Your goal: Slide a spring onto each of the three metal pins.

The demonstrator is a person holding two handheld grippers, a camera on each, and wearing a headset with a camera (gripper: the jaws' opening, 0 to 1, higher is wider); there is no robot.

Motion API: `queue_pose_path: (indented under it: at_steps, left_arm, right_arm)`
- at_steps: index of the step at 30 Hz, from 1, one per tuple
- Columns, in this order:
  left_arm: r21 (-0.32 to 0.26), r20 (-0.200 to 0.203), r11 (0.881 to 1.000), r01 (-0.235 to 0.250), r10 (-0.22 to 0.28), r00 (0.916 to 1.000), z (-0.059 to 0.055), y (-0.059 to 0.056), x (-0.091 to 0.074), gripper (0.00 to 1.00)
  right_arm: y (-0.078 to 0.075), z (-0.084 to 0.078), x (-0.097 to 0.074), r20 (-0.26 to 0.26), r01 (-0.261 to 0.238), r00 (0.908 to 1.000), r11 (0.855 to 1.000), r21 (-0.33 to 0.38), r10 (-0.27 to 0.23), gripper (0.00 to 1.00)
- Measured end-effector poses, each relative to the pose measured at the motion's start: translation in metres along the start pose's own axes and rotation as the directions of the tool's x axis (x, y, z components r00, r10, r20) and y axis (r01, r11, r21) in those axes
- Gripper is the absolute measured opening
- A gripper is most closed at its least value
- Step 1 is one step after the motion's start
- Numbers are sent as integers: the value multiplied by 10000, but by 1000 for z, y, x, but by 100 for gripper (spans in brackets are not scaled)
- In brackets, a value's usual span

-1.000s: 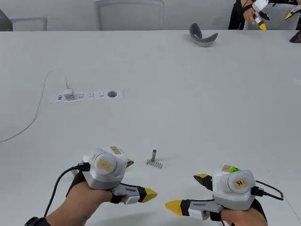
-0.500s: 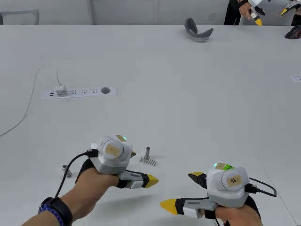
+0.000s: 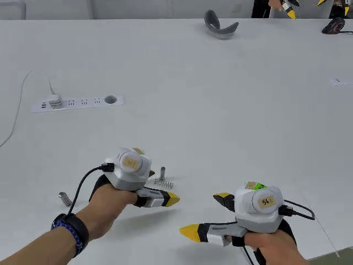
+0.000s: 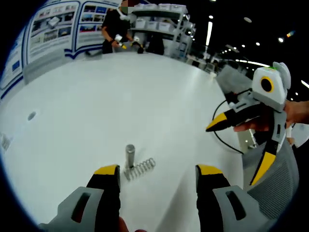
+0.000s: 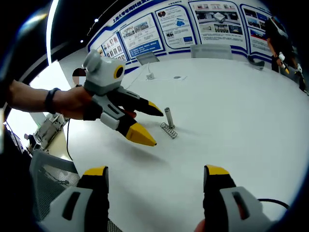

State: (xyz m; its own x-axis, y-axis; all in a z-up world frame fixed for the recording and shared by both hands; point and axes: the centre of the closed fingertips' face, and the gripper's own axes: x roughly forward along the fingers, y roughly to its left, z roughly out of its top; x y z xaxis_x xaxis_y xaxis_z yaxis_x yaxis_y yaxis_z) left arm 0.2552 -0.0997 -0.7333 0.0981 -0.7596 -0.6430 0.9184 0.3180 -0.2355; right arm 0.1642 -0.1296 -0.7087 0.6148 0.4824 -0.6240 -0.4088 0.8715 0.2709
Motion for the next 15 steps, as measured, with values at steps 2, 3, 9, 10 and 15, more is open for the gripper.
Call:
queue_pose_path:
  at_steps: [2, 3, 9, 10, 15]
  left_arm:
    - [-51, -34, 10000, 41, -41, 10000, -1, 1, 3, 64]
    - [-68, -56, 10000, 58, -58, 10000, -2, 2, 4, 64]
    - [-283, -169, 9995, 130, -135, 9998, -7, 2, 11, 63]
    - [-303, -211, 9994, 143, -150, 9997, -8, 2, 13, 62]
    - [-485, -248, 9987, 143, -156, 9996, -10, 1, 12, 61]
  right_arm:
    - [-1, -1, -1, -30, 18, 10000, 10000, 46, -17, 82]
    - [-2, -2, -1, -34, 20, 10000, 10000, 62, -20, 82]
    - [-3, -5, -2, -85, 43, 10000, 9998, 180, -42, 82]
    - [-2, -5, -2, -103, 38, 9999, 9998, 173, -36, 82]
    - [-1, -7, -2, -116, 21, 9999, 9998, 218, -19, 82]
